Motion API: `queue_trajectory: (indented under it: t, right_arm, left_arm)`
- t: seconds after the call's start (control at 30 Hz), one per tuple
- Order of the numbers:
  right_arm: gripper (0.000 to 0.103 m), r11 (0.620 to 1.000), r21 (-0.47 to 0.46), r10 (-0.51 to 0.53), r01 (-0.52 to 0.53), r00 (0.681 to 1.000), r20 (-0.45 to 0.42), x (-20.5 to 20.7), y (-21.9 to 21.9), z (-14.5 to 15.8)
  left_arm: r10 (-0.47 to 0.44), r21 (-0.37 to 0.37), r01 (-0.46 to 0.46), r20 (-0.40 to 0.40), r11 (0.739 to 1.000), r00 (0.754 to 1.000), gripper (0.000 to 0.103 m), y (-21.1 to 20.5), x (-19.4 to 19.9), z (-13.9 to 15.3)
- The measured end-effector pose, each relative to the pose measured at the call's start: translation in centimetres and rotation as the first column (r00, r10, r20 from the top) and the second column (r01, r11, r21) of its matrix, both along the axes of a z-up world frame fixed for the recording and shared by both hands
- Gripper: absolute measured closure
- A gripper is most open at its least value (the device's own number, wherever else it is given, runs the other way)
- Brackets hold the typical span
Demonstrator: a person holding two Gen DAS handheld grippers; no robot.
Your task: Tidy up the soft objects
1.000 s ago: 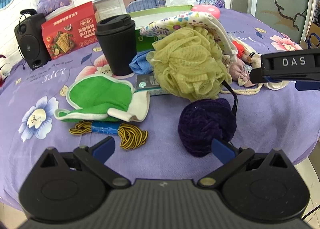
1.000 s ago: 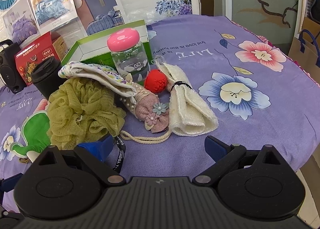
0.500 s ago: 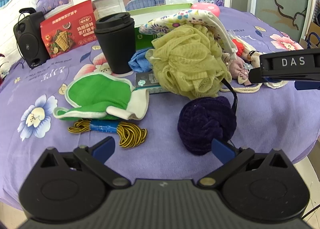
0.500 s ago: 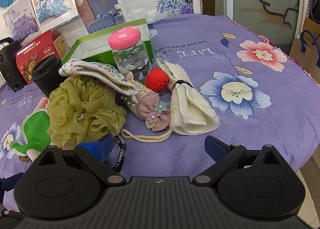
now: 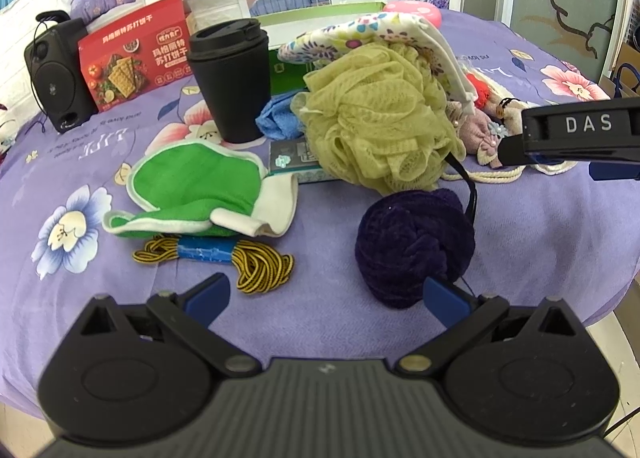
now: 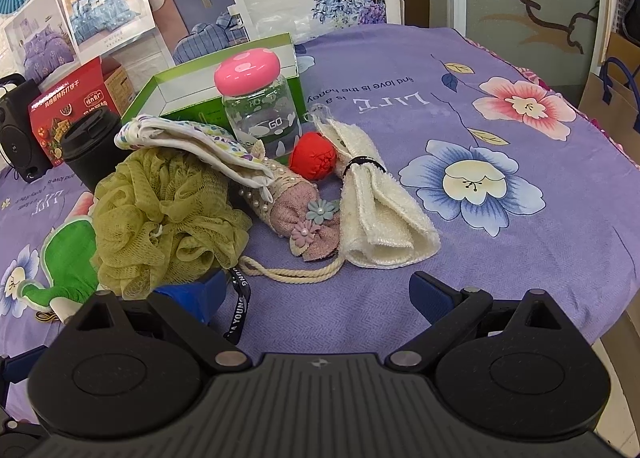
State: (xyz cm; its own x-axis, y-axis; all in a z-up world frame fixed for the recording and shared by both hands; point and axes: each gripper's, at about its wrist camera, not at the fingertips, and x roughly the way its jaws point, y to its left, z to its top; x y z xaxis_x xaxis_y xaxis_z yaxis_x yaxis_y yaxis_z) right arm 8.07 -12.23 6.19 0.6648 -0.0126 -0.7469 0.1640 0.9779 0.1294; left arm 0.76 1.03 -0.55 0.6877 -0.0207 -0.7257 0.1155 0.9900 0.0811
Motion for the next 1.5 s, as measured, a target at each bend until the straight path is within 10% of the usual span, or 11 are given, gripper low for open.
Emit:
queue_trajectory:
  t: [0.43,0.67,1.0,1.3,1.5]
  right_arm:
    - [0.017,0.999,-0.015,0.035,-0.034,0.999,0.037,-1.5,-0.4,0.1]
    - [0.017,0.951,0.083,0.286,-0.297,0.950,0.121,-3.1,4.9,0.3]
    - [0.019,0.947,0.076,0.315,-0.313,0.949,-0.019,-0.1,7.3,-3.2]
    - [0.018,0.894,0.048,0.432,-0.446,0.886,0.169,-1.8,7.5,2.0]
    - [0.018,0.954,-0.112,0.299,-0.279,0.923,0.242,-2.5,4.2,4.0]
  left_arm:
    - [0.113,0.033,-0.116,0.082,0.993,0.990,0.001,7.4,-1.8,1.3]
    - [0.144,0.004,-0.144,0.052,0.990,0.988,0.001,10.5,-0.9,1.3]
    - [0.055,-0.046,-0.052,0.049,0.998,0.997,0.001,8.4,1.7,1.6]
    - [0.024,0.148,-0.039,0.101,0.988,0.995,0.001,12.2,1.2,3.1]
    - [0.005,0.131,-0.015,0.077,0.991,0.997,0.001,13.9,2.0,4.9]
